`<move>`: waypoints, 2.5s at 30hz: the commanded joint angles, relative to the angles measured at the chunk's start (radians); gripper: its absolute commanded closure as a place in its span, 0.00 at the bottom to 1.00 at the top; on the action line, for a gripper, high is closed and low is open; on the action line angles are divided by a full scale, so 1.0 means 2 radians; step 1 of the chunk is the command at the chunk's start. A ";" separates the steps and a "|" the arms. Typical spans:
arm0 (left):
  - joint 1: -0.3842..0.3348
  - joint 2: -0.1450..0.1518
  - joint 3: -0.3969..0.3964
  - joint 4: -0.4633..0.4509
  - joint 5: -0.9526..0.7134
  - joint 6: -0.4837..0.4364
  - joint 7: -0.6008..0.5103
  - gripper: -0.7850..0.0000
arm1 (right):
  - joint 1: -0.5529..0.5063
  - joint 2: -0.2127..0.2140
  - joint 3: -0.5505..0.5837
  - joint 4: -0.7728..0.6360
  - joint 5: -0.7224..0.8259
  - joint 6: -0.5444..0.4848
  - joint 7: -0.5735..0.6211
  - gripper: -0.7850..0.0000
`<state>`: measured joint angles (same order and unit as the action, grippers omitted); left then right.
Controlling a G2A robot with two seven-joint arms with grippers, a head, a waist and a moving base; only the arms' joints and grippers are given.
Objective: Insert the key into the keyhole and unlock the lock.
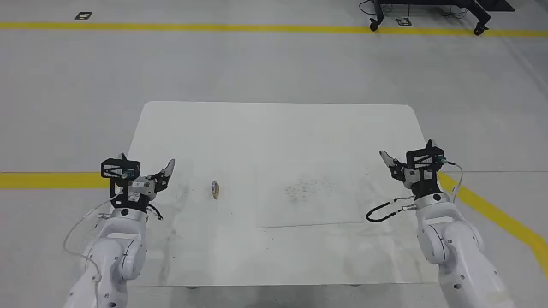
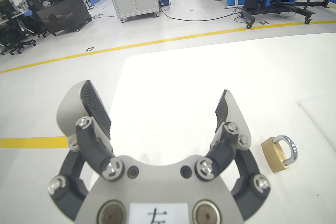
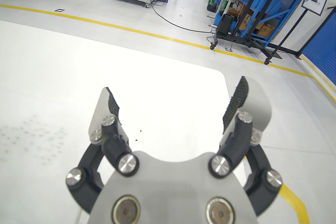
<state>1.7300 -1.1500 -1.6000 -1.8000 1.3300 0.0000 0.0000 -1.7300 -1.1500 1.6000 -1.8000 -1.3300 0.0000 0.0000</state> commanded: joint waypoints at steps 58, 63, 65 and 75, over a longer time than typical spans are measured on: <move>0.000 0.000 0.000 0.000 0.000 0.000 0.000 0.00 | 0.179 -0.006 -0.257 0.158 -0.200 -0.346 -0.046 0.65; 0.000 0.000 0.000 0.000 0.000 0.000 0.000 0.00 | 0.181 -0.005 -0.259 0.161 -0.197 -0.339 -0.046 1.00; 0.000 0.000 0.000 0.000 0.000 0.000 0.000 0.00 | 0.180 -0.004 -0.257 0.159 -0.197 -0.340 -0.048 1.00; 0.000 0.000 0.000 0.000 0.000 0.000 0.000 0.00 | 0.175 0.001 -0.254 0.151 -0.199 -0.340 -0.080 1.00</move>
<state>1.7300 -1.1500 -1.6000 -1.8000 1.3300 0.0000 0.0000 -1.3796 -1.1488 1.0924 -1.4981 -1.7280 -0.6800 -0.1471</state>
